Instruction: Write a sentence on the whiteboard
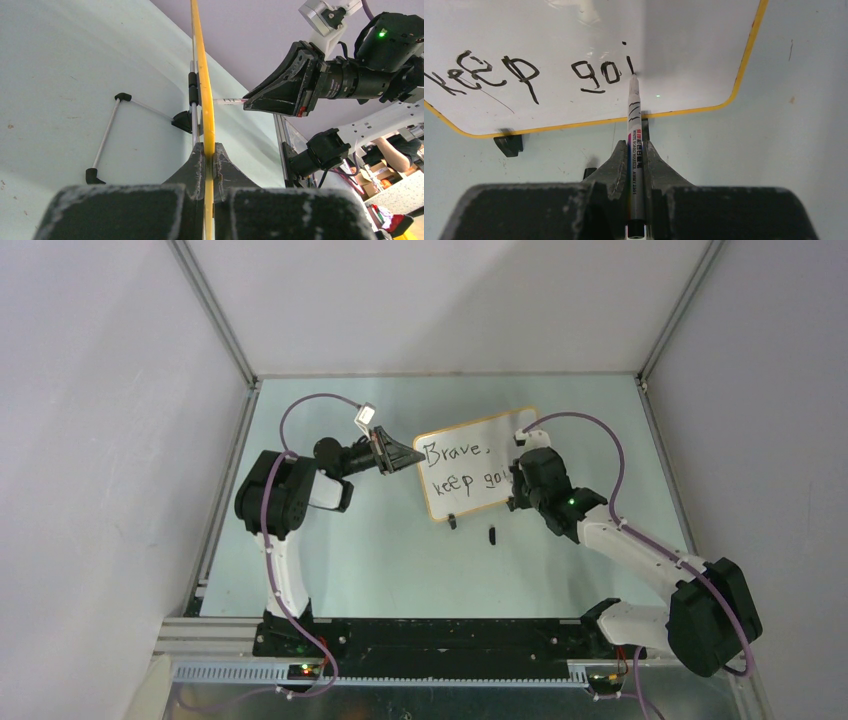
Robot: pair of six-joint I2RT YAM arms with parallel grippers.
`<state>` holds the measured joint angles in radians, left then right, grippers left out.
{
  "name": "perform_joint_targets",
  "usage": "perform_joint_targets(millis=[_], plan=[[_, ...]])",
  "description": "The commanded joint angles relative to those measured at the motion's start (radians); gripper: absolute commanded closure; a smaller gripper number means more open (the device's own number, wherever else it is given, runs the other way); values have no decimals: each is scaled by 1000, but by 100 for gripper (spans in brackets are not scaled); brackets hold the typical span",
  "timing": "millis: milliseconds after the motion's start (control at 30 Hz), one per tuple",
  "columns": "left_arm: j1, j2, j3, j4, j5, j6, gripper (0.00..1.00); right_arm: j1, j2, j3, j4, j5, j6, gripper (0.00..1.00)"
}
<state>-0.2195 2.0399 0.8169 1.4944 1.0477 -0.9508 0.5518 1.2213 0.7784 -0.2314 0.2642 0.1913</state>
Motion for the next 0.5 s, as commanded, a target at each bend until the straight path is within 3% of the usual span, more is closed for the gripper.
perform_joint_targets(millis=[0,467], plan=[[-13,-29,-15,32,73,24,100,1,-12,16,-25,-7,15,100],[-13,-27,-15,32,73,23,100,-2,-74,4,27,44,11,100]])
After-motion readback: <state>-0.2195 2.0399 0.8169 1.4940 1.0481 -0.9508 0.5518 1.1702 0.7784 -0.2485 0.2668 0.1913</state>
